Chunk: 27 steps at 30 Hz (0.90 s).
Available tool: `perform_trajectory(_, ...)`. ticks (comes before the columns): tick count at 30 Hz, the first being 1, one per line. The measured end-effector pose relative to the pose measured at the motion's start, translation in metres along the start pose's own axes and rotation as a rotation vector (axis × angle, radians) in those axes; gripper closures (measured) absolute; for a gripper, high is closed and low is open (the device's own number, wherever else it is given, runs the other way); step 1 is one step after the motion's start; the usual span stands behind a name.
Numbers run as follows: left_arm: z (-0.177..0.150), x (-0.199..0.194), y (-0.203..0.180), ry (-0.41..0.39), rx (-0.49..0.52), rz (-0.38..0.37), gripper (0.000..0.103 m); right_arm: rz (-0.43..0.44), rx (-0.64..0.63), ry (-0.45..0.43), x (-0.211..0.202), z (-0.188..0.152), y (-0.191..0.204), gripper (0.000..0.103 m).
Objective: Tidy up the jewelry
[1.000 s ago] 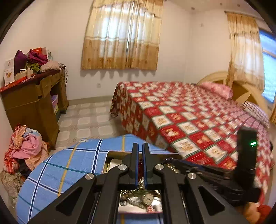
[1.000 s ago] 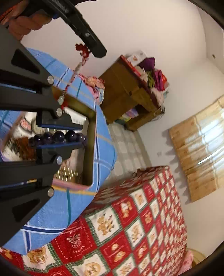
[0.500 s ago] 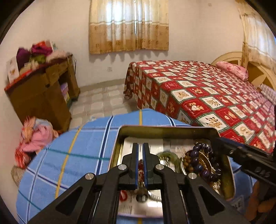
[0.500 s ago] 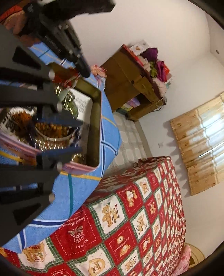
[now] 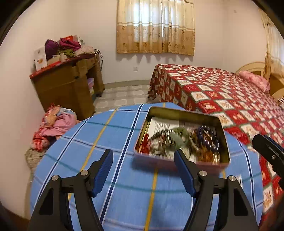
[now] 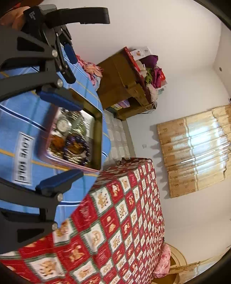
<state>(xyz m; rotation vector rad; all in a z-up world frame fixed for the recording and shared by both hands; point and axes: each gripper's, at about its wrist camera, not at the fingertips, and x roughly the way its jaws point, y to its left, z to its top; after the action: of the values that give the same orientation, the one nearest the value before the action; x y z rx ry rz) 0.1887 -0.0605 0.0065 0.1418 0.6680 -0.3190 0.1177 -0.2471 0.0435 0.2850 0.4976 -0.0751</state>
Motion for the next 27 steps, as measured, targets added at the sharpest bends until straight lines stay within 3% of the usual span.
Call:
perform_trajectory(11, -0.028, -0.042, -0.008, 0.001, 0.037, 0.112, 0.032, -0.095, -0.009, 0.062, -0.027, -0.026, 0.006, 0.028)
perform_trajectory(15, -0.042, -0.048, -0.013, 0.017, 0.039, 0.122, 0.032, -0.118, 0.003, 0.083, -0.037, -0.034, 0.007, 0.023)
perform_trajectory(20, -0.062, -0.051, -0.013, 0.067, 0.025, 0.123, 0.032, -0.142, -0.013, 0.114, -0.048, -0.046, 0.011, 0.023)
perform_trajectory(27, -0.076, -0.069, -0.014, 0.062, 0.015, 0.145, 0.032, -0.136, -0.015, 0.118, -0.061, -0.053, 0.016, 0.023)
